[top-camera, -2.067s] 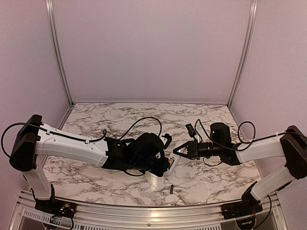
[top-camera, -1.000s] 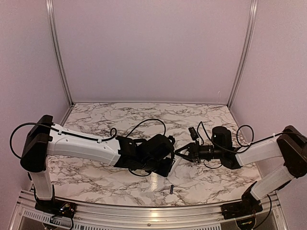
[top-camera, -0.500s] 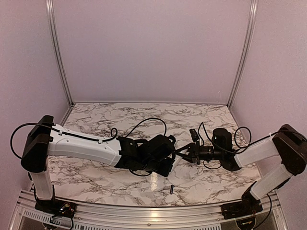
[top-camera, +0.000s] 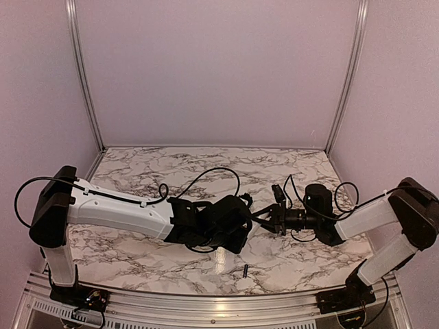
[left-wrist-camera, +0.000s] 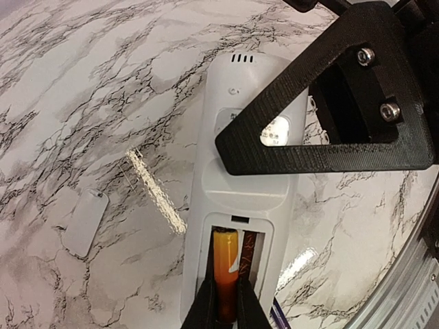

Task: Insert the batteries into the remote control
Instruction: Place the battery in the battery compartment.

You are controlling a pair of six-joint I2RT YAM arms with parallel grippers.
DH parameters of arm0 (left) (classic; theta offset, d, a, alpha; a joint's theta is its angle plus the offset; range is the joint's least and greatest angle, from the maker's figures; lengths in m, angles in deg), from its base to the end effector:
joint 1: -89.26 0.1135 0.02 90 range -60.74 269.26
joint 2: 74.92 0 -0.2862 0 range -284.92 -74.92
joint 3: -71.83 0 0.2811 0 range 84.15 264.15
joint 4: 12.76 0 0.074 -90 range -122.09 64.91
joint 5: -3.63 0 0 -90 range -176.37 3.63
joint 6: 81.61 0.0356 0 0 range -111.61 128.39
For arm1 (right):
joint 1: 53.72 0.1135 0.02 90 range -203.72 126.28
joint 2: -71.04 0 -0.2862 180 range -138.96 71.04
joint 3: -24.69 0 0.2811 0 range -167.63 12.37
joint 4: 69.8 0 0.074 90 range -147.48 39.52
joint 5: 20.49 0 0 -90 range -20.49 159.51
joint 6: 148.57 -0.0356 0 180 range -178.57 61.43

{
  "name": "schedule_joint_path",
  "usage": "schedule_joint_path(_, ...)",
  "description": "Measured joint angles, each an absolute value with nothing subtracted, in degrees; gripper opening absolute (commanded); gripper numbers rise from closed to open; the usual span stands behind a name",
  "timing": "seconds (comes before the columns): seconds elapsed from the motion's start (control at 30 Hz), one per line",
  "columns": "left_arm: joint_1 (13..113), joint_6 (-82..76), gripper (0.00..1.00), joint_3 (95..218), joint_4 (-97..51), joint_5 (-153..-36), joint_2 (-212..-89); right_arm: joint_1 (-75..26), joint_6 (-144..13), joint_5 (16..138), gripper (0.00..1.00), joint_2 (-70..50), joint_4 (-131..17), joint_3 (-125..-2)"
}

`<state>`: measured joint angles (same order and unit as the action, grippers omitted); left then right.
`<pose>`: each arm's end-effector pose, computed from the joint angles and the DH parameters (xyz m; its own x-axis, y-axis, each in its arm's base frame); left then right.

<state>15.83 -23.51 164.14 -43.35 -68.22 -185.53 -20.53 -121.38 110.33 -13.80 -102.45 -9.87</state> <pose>0.1414 -0.4363 0.2119 -0.6328 0.3661 -0.6822 0.6101 0.7783 -0.1482 0.2133 0.1673 0.1518 -0.9480 0.1842 -0.2594 -0.2021 0.2810 0.9382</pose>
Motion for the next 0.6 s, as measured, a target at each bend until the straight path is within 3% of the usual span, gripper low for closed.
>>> schedule_joint_path(0.6, 15.8, -22.5, 0.11, 163.0, -42.1, -67.9, -184.8, -20.6, -122.4, 110.5, 0.0, -13.8, -102.5, -9.9)
